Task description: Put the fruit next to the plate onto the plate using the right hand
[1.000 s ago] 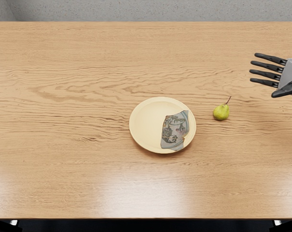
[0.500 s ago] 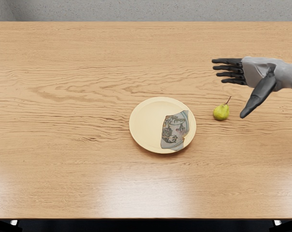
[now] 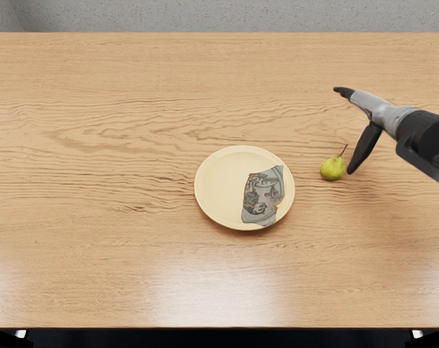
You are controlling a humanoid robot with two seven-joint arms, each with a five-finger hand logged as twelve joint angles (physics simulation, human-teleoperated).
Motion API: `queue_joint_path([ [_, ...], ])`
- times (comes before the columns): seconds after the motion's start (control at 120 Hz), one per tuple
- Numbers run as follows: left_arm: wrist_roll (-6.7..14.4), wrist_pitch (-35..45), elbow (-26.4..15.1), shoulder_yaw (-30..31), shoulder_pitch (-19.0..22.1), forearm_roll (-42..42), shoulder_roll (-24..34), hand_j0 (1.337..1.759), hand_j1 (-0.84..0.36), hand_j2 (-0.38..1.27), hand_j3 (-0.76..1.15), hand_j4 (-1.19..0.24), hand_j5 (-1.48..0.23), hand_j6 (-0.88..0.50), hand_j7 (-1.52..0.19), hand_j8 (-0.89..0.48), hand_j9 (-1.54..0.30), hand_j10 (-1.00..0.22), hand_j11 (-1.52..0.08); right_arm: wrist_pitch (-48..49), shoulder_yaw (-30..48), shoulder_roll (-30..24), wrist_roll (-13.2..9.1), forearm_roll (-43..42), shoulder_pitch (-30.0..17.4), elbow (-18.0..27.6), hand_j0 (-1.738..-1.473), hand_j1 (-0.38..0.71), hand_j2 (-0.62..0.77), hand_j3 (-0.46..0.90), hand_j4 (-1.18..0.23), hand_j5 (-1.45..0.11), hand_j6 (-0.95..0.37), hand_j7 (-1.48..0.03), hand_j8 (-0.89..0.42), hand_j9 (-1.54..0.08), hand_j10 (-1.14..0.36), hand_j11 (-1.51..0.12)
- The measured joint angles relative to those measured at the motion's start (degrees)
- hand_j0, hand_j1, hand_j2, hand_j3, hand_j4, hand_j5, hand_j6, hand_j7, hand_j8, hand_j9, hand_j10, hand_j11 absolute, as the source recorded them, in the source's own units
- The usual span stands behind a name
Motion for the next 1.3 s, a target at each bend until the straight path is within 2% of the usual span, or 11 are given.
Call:
queue_joint_path([
  [0.317,0.0,0.0,0.0,0.0,0.0,0.0,0.0,1.658,0.35,0.00,0.00,0.00,0.00,0.00,0.00,0.00,0.00,0.00,0.00,-3.5,-3.8,7.0,-0.3,-3.3,0.0,-3.8,-1.658,-0.35,0.00,0.00,0.00,0.00,0.00,0.00,0.00,0.00,0.00,0.00],
  [0.442,0.0,0.0,0.0,0.0,0.0,0.0,0.0,1.658,0.35,0.00,0.00,0.00,0.00,0.00,0.00,0.00,0.00,0.00,0.00,-3.6,-4.0,8.9,-0.4,-1.2,-0.2,-6.2,-1.658,-0.35,0.00,0.00,0.00,0.00,0.00,0.00,0.00,0.00,0.00,0.00],
  [0.658,0.0,0.0,0.0,0.0,0.0,0.0,0.0,1.658,0.35,0.00,0.00,0.00,0.00,0.00,0.00,0.00,0.00,0.00,0.00,-4.1,-4.2,10.3,-0.4,0.8,-0.4,-8.5,-1.658,-0.35,0.00,0.00,0.00,0.00,0.00,0.00,0.00,0.00,0.00,0.00],
  [0.883,0.0,0.0,0.0,0.0,0.0,0.0,0.0,1.658,0.35,0.00,0.00,0.00,0.00,0.00,0.00,0.00,0.00,0.00,0.00,-11.1,-6.6,10.0,-0.4,-3.0,-1.0,-8.7,-1.658,-0.35,0.00,0.00,0.00,0.00,0.00,0.00,0.00,0.00,0.00,0.00],
  [1.075,0.0,0.0,0.0,0.0,0.0,0.0,0.0,1.658,0.35,0.00,0.00,0.00,0.00,0.00,0.00,0.00,0.00,0.00,0.00,-12.9,-7.1,10.1,-0.4,-4.4,-1.2,-8.7,-1.658,-0.34,0.00,0.00,-0.01,-0.01,-0.01,-0.01,-0.01,-0.01,-0.01,-0.01],
  [1.3,0.0,0.0,0.0,0.0,0.0,0.0,0.0,1.658,0.35,0.00,0.00,0.00,0.00,0.00,0.00,0.00,0.00,0.00,0.00,-13.2,-8.1,10.2,-0.4,-4.7,-1.8,-8.7,-1.658,-0.23,-0.02,0.00,-0.10,-0.13,-0.11,-0.13,-0.10,-0.13,-0.10,-0.13],
])
